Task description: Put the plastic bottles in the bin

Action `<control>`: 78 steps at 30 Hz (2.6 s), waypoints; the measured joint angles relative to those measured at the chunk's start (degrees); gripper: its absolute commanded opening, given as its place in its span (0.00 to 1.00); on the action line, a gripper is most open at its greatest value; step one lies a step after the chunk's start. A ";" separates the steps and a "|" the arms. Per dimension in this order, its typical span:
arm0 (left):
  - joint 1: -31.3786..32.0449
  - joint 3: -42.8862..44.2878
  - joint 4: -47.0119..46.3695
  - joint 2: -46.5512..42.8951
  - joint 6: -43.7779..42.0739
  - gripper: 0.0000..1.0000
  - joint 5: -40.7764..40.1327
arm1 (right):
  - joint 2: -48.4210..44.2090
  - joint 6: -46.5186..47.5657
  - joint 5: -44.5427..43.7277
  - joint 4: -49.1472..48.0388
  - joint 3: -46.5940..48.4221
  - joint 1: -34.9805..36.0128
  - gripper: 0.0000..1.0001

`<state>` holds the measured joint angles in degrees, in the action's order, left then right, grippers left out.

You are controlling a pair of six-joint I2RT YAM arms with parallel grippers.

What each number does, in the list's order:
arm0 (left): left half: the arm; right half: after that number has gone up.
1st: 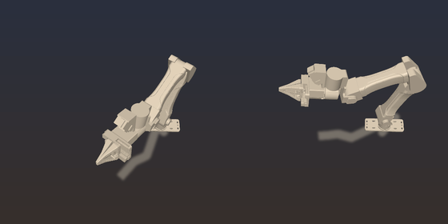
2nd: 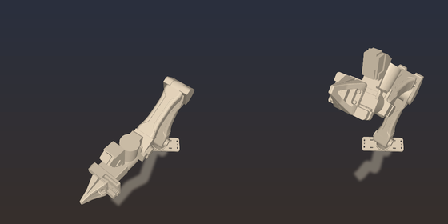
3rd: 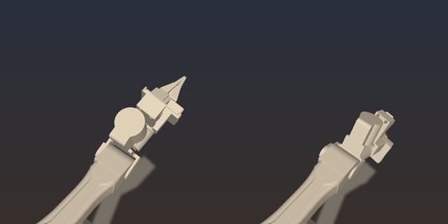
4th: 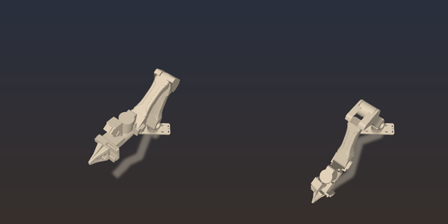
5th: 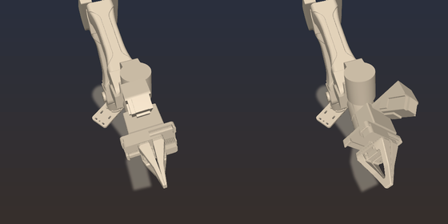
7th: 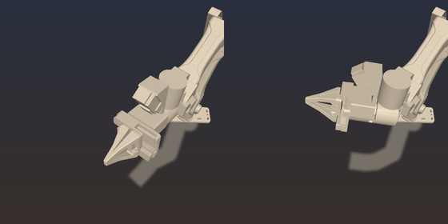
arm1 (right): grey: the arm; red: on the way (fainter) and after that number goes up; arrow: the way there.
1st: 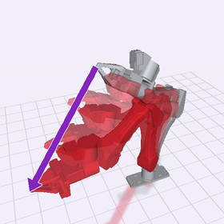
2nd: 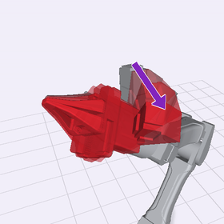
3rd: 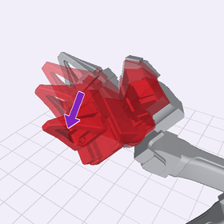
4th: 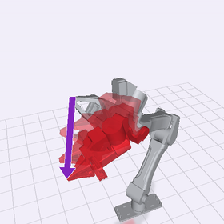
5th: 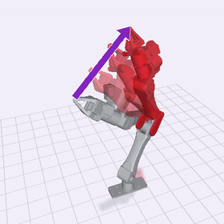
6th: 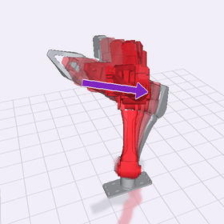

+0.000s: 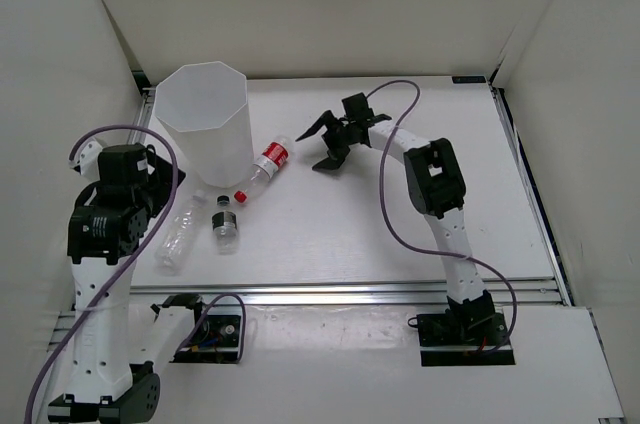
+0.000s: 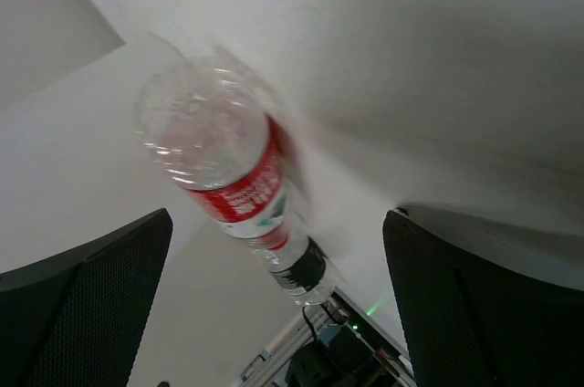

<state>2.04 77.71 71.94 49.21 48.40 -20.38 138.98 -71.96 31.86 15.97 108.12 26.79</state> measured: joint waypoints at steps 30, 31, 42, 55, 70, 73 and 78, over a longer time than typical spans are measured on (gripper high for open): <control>0.00 -5.92 0.85 4.26 8.50 1.00 2.54 | 21.16 2.49 10.14 -9.66 29.16 4.22 0.79; 0.00 -6.27 0.81 4.17 8.83 1.00 2.82 | 21.27 2.43 10.23 -9.44 29.16 4.26 0.66; 0.00 -6.58 -0.33 0.20 8.37 1.00 4.11 | 21.84 3.78 12.15 -12.44 27.76 4.15 0.90; 0.00 -7.91 -0.44 -1.75 4.04 1.00 6.69 | 20.48 10.69 12.87 -12.79 26.71 6.23 0.87; 0.00 -10.93 -4.83 1.68 2.12 1.00 7.98 | 15.06 23.28 11.34 -0.09 21.86 8.13 0.12; 0.00 -10.93 -5.18 1.66 1.86 1.00 8.00 | 11.10 25.16 9.73 2.73 17.22 7.56 0.07; 0.00 -10.84 -5.16 1.11 1.33 1.00 7.23 | 4.46 27.98 5.40 10.21 12.83 4.70 0.08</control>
<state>2.04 66.87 66.78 50.33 49.74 -13.15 143.44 -43.99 37.26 26.17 120.95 31.48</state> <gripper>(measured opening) 1.000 0.464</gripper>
